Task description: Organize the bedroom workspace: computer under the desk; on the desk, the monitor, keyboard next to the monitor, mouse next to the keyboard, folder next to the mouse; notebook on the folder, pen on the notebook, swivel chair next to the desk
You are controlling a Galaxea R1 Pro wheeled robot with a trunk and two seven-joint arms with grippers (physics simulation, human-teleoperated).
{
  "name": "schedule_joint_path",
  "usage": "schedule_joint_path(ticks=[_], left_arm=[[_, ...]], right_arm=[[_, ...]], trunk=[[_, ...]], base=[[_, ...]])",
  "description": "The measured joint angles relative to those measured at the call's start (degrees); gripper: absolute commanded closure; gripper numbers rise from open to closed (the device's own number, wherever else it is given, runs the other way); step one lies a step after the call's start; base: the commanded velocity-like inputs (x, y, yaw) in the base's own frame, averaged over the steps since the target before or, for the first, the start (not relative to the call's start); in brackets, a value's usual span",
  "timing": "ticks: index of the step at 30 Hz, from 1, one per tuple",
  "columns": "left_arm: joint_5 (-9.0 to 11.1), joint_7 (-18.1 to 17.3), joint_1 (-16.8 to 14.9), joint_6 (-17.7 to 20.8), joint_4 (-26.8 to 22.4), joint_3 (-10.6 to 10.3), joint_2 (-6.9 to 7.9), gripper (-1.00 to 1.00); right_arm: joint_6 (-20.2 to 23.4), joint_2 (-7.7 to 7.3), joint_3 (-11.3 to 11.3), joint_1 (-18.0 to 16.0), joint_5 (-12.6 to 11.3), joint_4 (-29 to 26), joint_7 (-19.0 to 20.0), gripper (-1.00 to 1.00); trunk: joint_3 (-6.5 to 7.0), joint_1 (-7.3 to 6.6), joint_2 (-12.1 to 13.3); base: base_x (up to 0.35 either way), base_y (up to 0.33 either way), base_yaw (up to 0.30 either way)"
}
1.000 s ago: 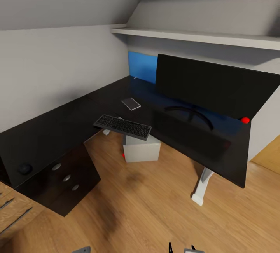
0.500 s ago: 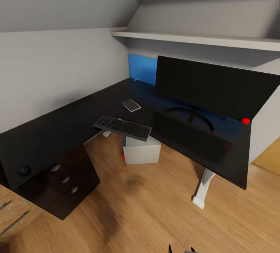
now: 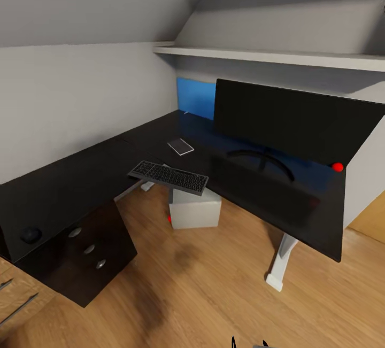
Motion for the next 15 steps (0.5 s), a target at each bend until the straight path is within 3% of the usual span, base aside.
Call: schedule_joint_path(ticks=[15], left_arm=[[0.0, -0.2, 0.0, 0.0, 0.1, 0.1, 0.00, -1.00]], right_arm=[[0.0, 0.00, 0.0, 0.0, 0.1, 0.3, 0.0, -1.00]], trunk=[[-1.32, 3.30, -6.0]], base=[[0.000, 0.000, 0.000]])
